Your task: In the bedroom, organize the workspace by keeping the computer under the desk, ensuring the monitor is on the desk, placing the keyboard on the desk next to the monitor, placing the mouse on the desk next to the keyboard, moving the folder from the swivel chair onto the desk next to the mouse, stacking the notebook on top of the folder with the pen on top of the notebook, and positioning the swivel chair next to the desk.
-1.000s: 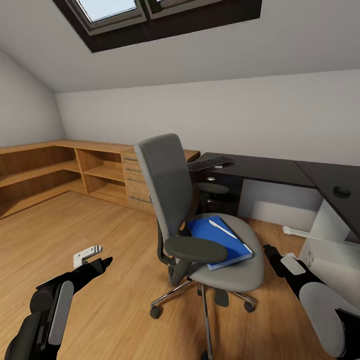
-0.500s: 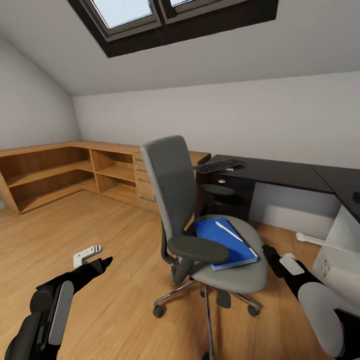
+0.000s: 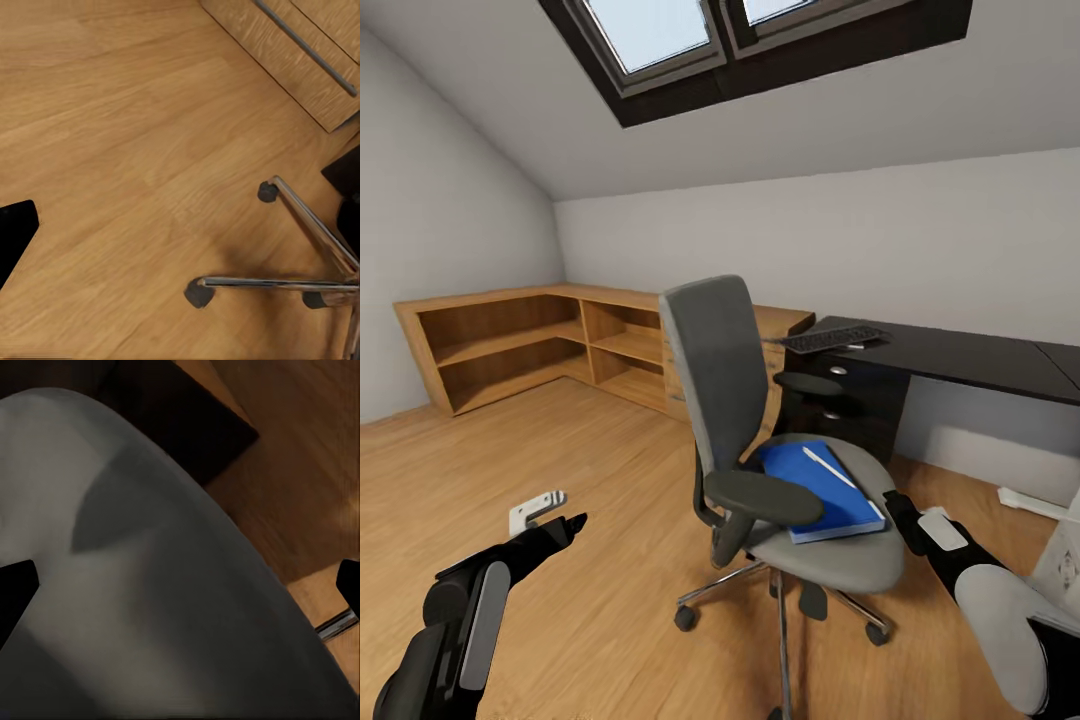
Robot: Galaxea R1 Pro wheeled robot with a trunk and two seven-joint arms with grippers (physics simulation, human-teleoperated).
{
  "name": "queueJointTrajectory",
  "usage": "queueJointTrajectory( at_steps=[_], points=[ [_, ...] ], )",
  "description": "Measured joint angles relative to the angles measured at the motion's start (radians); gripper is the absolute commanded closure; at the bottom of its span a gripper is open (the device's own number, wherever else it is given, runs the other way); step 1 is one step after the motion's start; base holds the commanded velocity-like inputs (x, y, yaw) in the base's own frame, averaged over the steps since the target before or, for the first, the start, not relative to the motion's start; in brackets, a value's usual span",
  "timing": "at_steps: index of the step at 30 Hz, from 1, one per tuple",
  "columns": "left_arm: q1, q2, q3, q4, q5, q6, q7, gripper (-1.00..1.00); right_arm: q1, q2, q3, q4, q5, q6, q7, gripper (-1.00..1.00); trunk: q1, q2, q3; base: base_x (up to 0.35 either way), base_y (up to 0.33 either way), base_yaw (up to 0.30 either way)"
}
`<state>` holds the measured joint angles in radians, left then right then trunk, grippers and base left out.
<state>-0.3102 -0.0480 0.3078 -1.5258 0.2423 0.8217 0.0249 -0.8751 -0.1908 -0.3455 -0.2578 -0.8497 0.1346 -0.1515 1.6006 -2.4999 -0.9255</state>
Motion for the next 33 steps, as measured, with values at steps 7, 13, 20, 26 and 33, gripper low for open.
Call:
queueJointTrajectory(
  at_steps=[7, 13, 20, 26, 33],
  points=[
    [0.000, -0.009, 0.000, 0.000, -0.001, 0.000, 0.001, -1.00, 0.001, 0.001, 0.003, 0.001, -0.008, 0.000, 0.001, -1.00, 0.000, 0.000, 0.007, 0.000, 0.000, 0.228],
    [0.000, -0.011, 0.000, 0.000, -0.001, 0.000, 0.001, -1.00, 0.001, 0.000, 0.003, 0.000, -0.004, 0.001, -0.001, -1.00, 0.000, 0.000, 0.012, 0.000, 0.000, 0.233],
    [0.000, -0.011, -0.003, 0.000, -0.001, 0.000, 0.002, -1.00, 0.001, -0.001, 0.004, -0.002, 0.000, 0.001, -0.002, -1.00, 0.000, 0.000, 0.018, 0.000, 0.000, 0.238],
    [0.000, -0.011, -0.004, 0.000, -0.001, 0.000, 0.002, -1.00, 0.001, 0.000, 0.003, -0.002, 0.002, 0.001, -0.002, -1.00, 0.000, 0.000, 0.022, 0.000, 0.000, 0.253],
    [0.000, -0.011, -0.004, 0.000, -0.001, 0.000, 0.002, -1.00, 0.001, -0.002, 0.001, -0.003, 0.008, 0.001, -0.003, -1.00, 0.000, 0.000, 0.024, 0.000, 0.000, 0.263]
  ],
)
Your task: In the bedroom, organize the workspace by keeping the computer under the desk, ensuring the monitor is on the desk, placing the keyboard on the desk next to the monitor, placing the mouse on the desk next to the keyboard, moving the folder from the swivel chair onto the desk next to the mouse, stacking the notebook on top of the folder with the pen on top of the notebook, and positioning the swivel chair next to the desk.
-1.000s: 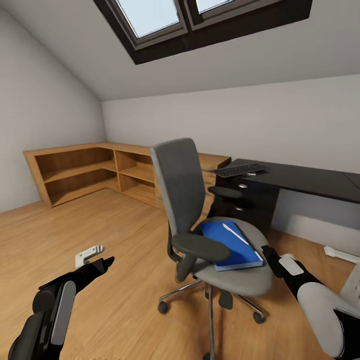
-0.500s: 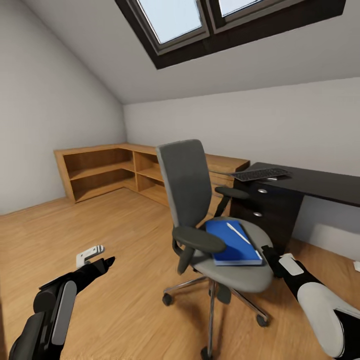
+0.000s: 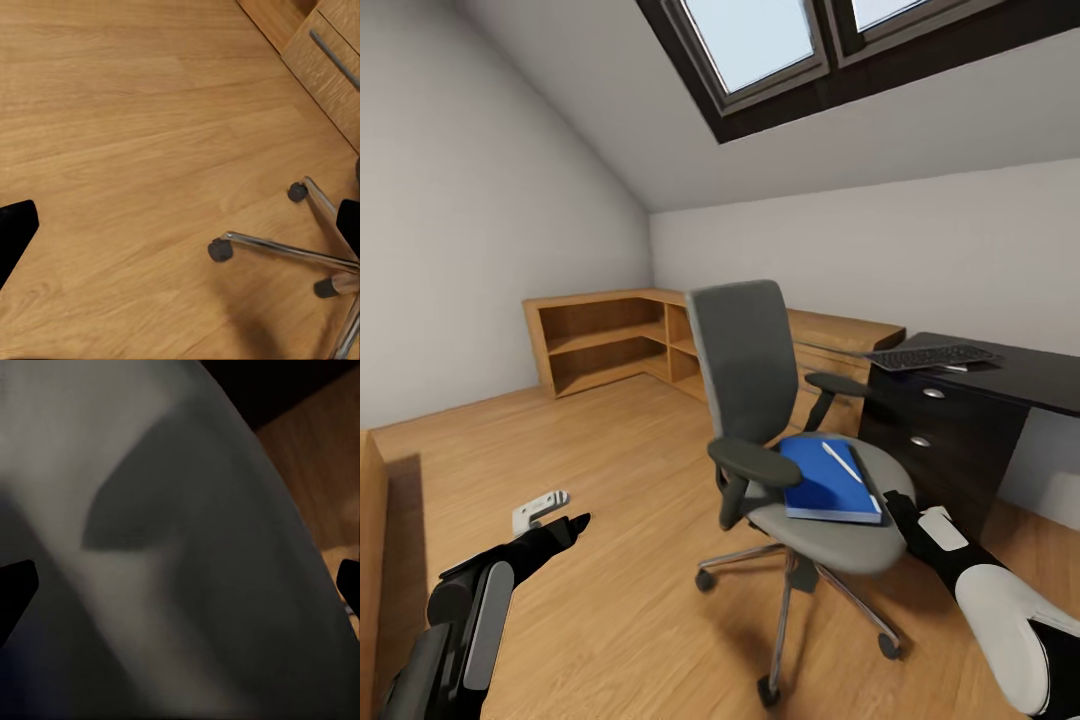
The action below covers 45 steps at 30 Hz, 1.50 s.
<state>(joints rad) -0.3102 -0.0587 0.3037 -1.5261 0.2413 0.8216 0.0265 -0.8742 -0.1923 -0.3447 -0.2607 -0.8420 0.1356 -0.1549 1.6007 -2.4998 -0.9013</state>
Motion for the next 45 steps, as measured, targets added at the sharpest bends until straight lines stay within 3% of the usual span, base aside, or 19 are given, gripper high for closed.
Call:
queueJointTrajectory(
  at_steps=[4, 10, 19, 23, 31, 34, 45],
  points=[
    [0.000, -0.001, 0.000, 0.001, -0.001, -0.001, 0.000, -1.00, 0.000, 0.000, 0.001, 0.000, -0.016, 0.001, 0.003, -1.00, 0.000, 0.000, 0.000, 0.000, 0.000, 0.129],
    [0.000, -0.024, -0.002, 0.001, -0.004, -0.002, 0.000, -1.00, 0.000, -0.002, 0.002, -0.004, -0.017, 0.001, 0.005, -1.00, 0.000, 0.000, 0.000, 0.000, 0.000, 0.007],
    [-0.001, -0.025, -0.002, 0.001, -0.005, -0.001, -0.001, -1.00, 0.000, -0.004, 0.000, -0.002, -0.016, 0.001, 0.004, -1.00, 0.000, 0.000, 0.000, -0.170, 0.144, -0.099],
    [-0.001, -0.023, -0.048, 0.001, -0.005, -0.002, 0.000, -1.00, 0.000, -0.005, 0.000, -0.001, -0.017, 0.001, 0.003, -1.00, 0.000, 0.000, 0.000, -0.074, 0.111, -0.260],
    [0.000, -0.023, -0.061, 0.001, -0.005, -0.002, 0.000, -1.00, 0.000, -0.004, 0.000, 0.000, -0.017, 0.002, 0.003, -1.00, 0.000, 0.000, 0.000, -0.008, 0.051, -0.268],
    [-0.001, -0.023, -0.064, 0.001, -0.005, -0.001, 0.000, -1.00, 0.000, 0.000, 0.001, 0.005, -0.019, 0.003, 0.004, -1.00, 0.000, 0.000, 0.000, 0.000, 0.277, -0.266],
    [0.000, -0.023, -0.066, 0.011, -0.005, -0.002, -0.001, -1.00, 0.000, 0.052, 0.001, 0.028, -0.019, 0.004, 0.033, -1.00, 0.000, 0.000, 0.000, 0.000, 0.072, -0.105]
  ],
)
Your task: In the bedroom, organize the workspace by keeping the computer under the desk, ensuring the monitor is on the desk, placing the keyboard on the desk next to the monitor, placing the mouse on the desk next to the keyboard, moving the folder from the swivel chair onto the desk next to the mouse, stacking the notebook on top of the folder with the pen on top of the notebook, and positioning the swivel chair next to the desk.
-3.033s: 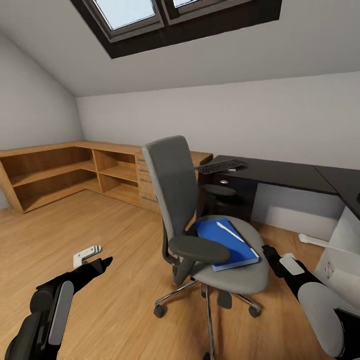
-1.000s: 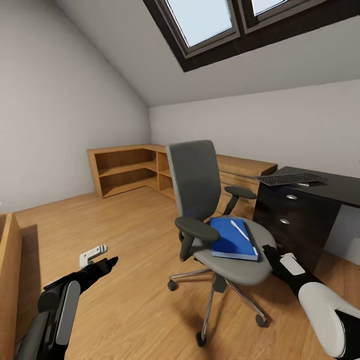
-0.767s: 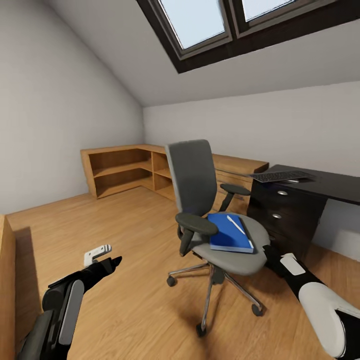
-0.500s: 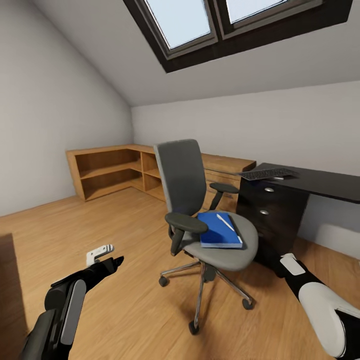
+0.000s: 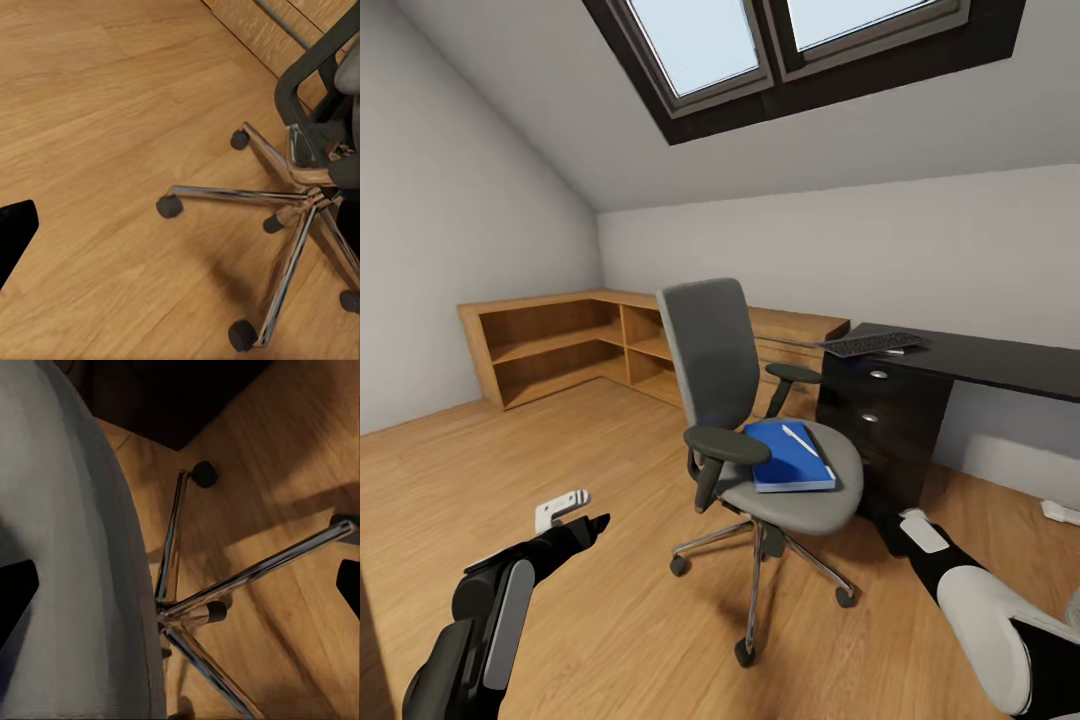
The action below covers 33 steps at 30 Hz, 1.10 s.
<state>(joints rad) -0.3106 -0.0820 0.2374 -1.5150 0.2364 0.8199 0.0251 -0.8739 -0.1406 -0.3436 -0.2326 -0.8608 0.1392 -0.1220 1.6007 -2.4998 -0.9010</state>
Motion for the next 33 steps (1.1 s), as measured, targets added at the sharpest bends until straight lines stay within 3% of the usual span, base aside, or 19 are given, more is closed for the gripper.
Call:
queueJointTrajectory(
  at_steps=[10, 13, 18, 33],
  points=[
    [0.000, -0.001, -0.003, 0.005, 0.000, 0.000, 0.000, -1.00, 0.003, 0.025, 0.003, 0.000, 0.003, 0.003, 0.088, -1.00, 0.000, 0.000, 0.000, 0.000, 0.001, -0.002],
    [0.000, 0.001, -0.037, 0.010, 0.001, 0.000, 0.002, -1.00, 0.003, 0.030, 0.005, 0.000, 0.002, 0.004, 0.115, -1.00, 0.000, 0.000, 0.000, 0.000, 0.000, 0.000],
    [0.000, 0.001, -0.057, 0.012, 0.000, -0.001, 0.003, -1.00, 0.004, 0.045, 0.007, 0.000, 0.002, 0.004, 0.128, -1.00, 0.000, 0.000, 0.000, 0.000, 0.000, 0.000],
    [0.000, 0.002, -0.062, 0.012, 0.000, -0.001, 0.003, -1.00, 0.006, 0.078, 0.014, -0.001, 0.008, 0.004, 0.154, -1.00, 0.000, 0.000, 0.000, 0.000, 0.000, 0.000]
  ],
)
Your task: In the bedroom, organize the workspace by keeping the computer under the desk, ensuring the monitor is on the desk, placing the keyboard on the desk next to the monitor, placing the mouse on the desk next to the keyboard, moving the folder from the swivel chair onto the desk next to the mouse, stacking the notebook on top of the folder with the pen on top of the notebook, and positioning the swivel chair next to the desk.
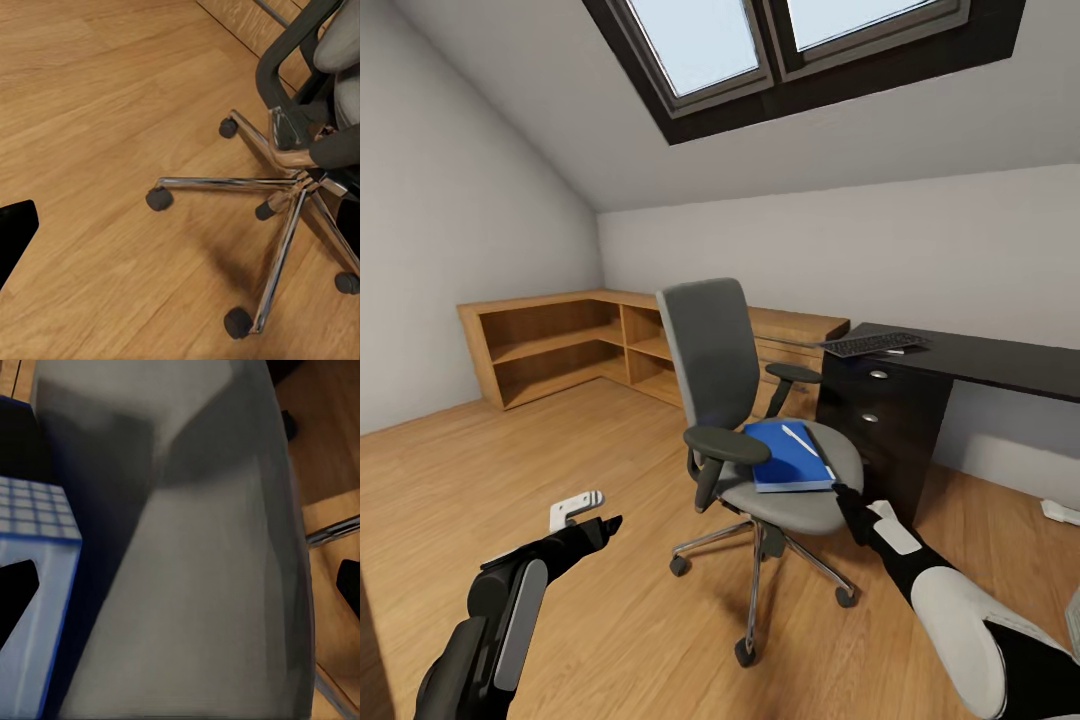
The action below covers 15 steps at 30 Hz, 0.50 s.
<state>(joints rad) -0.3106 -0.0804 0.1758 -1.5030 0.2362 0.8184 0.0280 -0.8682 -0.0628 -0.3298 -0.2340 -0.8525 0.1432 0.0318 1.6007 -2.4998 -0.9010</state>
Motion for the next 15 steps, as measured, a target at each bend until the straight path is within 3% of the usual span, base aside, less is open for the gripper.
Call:
queueJointTrajectory(
  at_steps=[5, 15],
  points=[
    [0.000, 0.000, 0.000, 0.000, 0.000, 0.000, 0.000, -1.00, 0.002, 0.008, 0.001, 0.000, 0.014, -0.001, 0.051, -1.00, 0.000, 0.000, 0.000, 0.000, 0.000, 0.000],
    [0.000, 0.000, -0.001, 0.000, 0.000, 0.000, -0.002, -1.00, 0.002, 0.028, 0.001, 0.001, 0.018, 0.049, 0.063, -1.00, 0.000, 0.000, 0.000, 0.000, 0.000, 0.000]
  ],
)
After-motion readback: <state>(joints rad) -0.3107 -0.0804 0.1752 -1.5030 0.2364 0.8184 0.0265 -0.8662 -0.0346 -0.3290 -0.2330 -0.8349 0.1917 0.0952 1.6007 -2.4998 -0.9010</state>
